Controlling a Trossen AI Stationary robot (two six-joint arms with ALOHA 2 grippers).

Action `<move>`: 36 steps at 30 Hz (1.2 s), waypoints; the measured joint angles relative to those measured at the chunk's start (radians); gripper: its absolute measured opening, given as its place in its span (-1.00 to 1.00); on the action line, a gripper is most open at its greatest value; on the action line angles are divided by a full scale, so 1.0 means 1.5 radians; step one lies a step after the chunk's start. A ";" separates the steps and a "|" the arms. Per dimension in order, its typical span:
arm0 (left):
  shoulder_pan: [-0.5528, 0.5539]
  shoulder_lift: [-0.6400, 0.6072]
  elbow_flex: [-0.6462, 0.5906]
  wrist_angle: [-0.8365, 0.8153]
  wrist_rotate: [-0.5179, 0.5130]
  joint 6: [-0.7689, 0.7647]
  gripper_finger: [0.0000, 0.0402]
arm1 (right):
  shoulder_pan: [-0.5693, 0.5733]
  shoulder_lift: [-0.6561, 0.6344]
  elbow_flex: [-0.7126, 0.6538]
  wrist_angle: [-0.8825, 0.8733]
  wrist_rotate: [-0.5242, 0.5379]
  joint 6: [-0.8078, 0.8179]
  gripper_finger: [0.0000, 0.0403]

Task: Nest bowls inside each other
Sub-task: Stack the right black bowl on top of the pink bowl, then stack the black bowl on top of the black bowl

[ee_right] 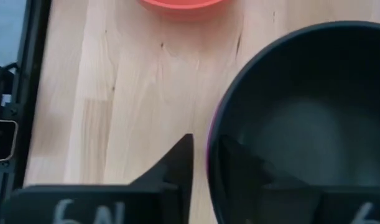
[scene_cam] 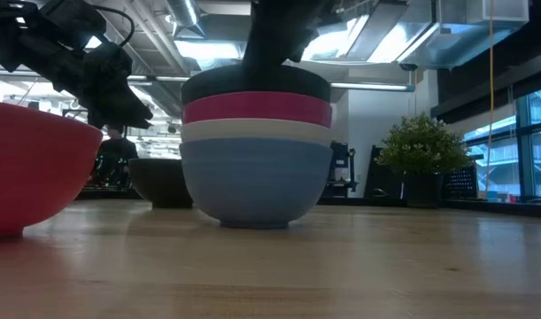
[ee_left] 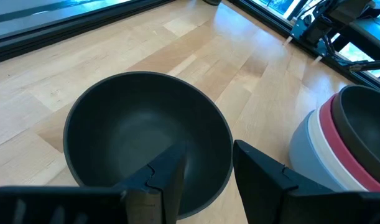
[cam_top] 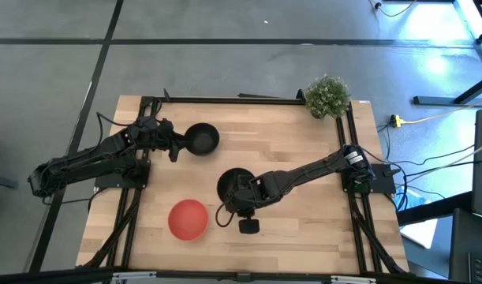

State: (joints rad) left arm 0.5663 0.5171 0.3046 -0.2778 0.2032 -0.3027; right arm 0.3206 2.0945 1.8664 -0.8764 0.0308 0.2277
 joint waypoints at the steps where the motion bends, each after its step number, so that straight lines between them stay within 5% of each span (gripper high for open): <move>1: 0.000 0.000 0.000 0.000 0.000 0.000 -0.35 | 0.000 0.000 0.000 0.002 -0.001 0.002 -0.57; 14: 0.000 0.000 0.000 0.000 0.000 0.000 -0.35 | -0.008 0.000 0.000 0.006 0.000 -0.003 -0.12; 23: 0.000 0.000 0.000 0.000 0.000 0.000 -0.35 | -0.041 -0.044 0.005 0.014 0.003 -0.032 -0.01; 36: 0.000 0.000 0.000 0.001 -0.005 -0.006 -0.35 | -0.107 -0.054 0.196 -0.039 0.081 -0.108 -0.01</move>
State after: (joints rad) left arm 0.5663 0.5171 0.3046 -0.2768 0.1953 -0.3120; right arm 0.1606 2.0140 2.1600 -0.9346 0.1528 0.0658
